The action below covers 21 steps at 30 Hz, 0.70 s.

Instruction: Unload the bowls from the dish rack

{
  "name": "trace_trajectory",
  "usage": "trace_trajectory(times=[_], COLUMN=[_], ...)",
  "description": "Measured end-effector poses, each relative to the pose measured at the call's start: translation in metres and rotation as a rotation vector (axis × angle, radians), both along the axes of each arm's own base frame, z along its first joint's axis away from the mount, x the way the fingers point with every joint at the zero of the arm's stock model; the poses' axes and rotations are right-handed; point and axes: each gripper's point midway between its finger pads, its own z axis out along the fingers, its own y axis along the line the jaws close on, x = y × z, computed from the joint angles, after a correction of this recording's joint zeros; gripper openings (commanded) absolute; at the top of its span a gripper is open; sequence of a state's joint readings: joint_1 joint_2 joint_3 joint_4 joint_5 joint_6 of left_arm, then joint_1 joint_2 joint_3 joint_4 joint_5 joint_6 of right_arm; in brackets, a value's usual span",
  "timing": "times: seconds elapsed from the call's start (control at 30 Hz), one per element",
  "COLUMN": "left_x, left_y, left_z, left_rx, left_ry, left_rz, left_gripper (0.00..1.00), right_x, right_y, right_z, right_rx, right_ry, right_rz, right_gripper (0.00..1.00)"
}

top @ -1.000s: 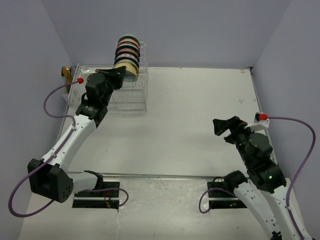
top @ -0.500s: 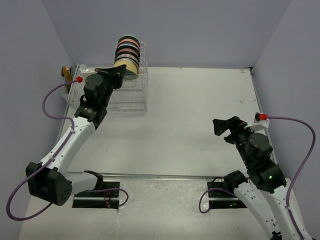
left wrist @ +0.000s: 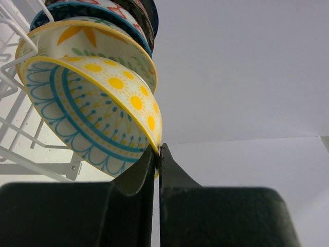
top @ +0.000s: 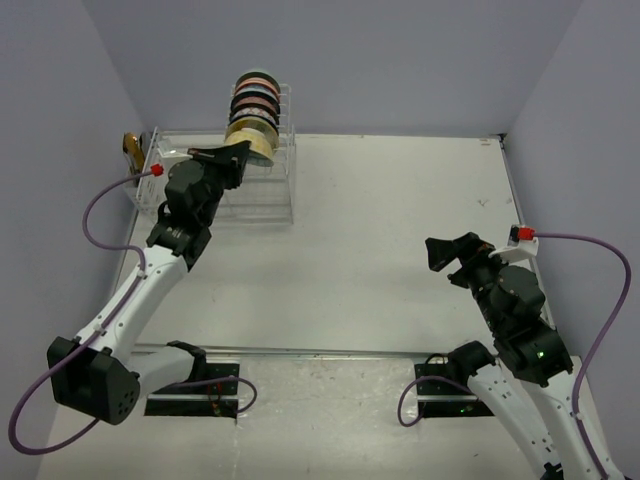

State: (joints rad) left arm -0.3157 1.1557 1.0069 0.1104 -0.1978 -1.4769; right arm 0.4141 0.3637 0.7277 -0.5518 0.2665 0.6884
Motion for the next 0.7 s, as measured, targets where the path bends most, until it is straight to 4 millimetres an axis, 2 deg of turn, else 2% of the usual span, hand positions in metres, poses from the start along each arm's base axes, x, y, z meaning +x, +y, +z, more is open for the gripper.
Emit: trace_trajectory(times=[0.4, 0.57, 0.7], left_x=[-0.016, -0.02, -0.027], left_y=[0.005, -0.003, -0.012], left_z=[0.012, 0.011, 0.021], left_rx=[0.064, 0.179, 0.312], left_ry=[-0.054, -0.075, -0.123], left_rz=[-0.009, -0.061, -0.121], left_gripper=[0.0, 0.0, 0.0], right_x=[0.0, 0.0, 0.001], right_y=[0.003, 0.005, 0.008], right_z=[-0.001, -0.003, 0.005], right_rx=[0.001, -0.01, -0.023], right_ry=[0.006, 0.015, 0.009], right_rz=[0.018, 0.026, 0.047], right_gripper=[0.99, 0.99, 0.99])
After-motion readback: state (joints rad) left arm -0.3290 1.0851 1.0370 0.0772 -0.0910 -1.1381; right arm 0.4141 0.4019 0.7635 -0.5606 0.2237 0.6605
